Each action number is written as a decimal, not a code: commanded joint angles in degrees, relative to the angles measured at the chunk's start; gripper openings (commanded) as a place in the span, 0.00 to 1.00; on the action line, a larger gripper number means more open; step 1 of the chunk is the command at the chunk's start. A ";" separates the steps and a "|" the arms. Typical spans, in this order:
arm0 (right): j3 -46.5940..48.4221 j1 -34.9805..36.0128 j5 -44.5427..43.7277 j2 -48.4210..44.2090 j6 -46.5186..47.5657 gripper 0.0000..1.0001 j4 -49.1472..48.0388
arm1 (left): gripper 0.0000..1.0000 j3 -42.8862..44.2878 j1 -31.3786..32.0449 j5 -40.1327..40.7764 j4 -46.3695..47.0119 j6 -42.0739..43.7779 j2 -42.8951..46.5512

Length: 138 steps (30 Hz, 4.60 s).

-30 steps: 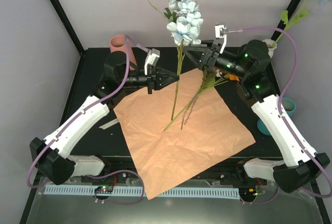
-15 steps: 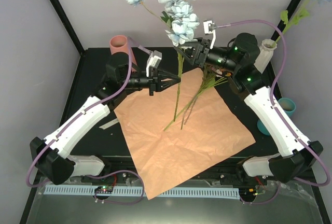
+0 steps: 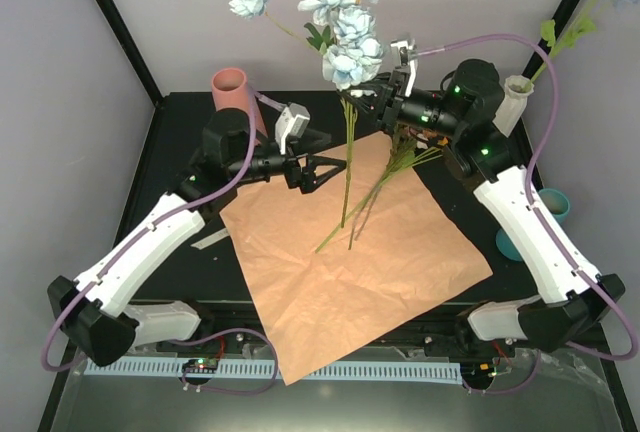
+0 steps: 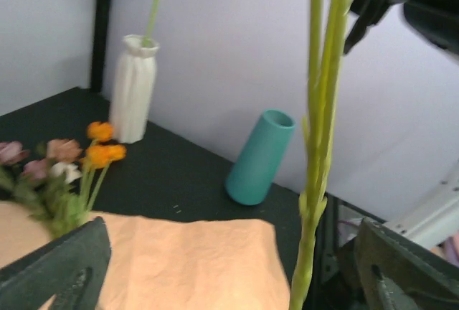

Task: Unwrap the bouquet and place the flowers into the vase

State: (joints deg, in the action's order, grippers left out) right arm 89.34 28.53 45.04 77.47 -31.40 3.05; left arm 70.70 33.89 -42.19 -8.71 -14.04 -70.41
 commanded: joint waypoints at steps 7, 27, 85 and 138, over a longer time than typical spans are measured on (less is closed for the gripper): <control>-0.04 0.32 -18.65 -4.70 26.38 0.02 -0.14 | 0.99 -4.96 0.11 24.40 -8.27 6.18 11.05; 24.80 -18.33 -36.97 10.04 33.60 0.01 3.40 | 0.99 -16.25 -0.02 40.93 -10.75 6.94 27.96; 35.09 -44.97 -32.51 36.41 32.21 0.03 -2.91 | 0.99 -15.43 -0.04 39.61 -11.26 3.75 23.39; 33.36 -33.46 -46.85 17.32 11.29 1.00 38.79 | 0.90 -5.71 -0.02 35.38 -29.51 2.98 4.84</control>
State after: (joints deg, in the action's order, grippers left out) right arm 126.85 -7.97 -0.08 100.66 -16.75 37.89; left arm 61.34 33.87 -5.63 -33.28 -12.62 -61.34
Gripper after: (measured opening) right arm 0.997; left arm 0.930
